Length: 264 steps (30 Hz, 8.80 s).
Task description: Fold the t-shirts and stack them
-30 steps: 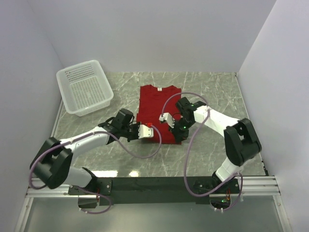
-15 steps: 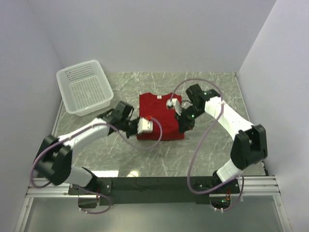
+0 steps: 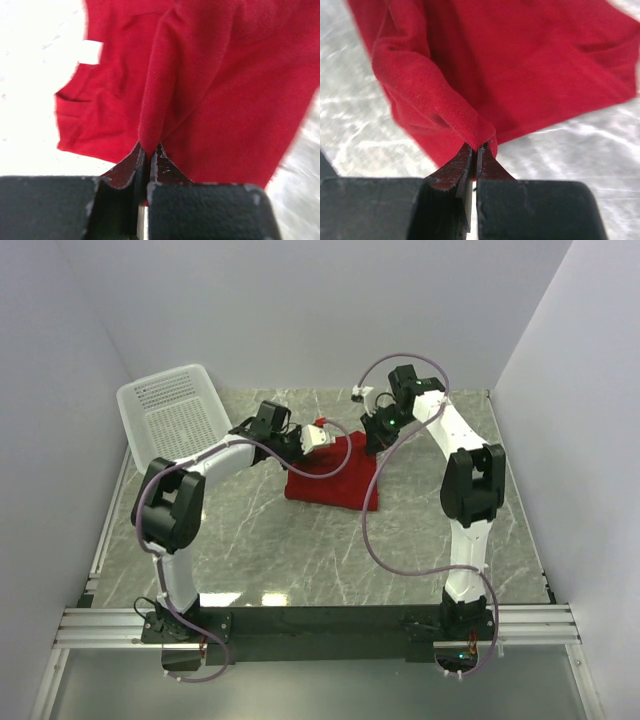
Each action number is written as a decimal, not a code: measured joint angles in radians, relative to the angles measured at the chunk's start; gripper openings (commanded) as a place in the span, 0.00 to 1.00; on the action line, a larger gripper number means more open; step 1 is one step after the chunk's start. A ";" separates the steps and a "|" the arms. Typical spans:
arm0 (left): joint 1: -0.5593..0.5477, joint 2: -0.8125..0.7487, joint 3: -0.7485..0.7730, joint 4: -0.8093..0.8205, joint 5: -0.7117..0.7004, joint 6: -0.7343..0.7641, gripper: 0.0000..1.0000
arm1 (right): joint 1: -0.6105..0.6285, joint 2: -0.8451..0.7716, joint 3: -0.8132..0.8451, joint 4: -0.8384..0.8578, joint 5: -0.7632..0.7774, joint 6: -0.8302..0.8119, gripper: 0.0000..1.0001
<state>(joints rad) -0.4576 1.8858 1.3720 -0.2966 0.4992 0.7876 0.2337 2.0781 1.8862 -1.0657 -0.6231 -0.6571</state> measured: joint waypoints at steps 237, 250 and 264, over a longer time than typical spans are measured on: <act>0.110 -1.020 -0.558 0.088 -0.585 -1.192 1.00 | -0.411 -0.211 -0.127 0.244 0.402 0.315 0.67; 0.149 -1.057 -0.448 -0.040 -0.728 -1.239 1.00 | -0.270 -0.768 -0.457 0.465 0.587 0.391 0.98; 0.163 -1.125 -0.543 -0.098 -0.784 -1.244 0.99 | -0.465 -1.065 -0.680 0.538 0.690 0.632 0.99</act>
<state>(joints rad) -0.2947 0.7609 0.8291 -0.3950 -0.2844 -0.4564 -0.2317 1.0130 1.2060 -0.5278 0.0669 -0.0254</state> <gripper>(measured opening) 0.994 0.990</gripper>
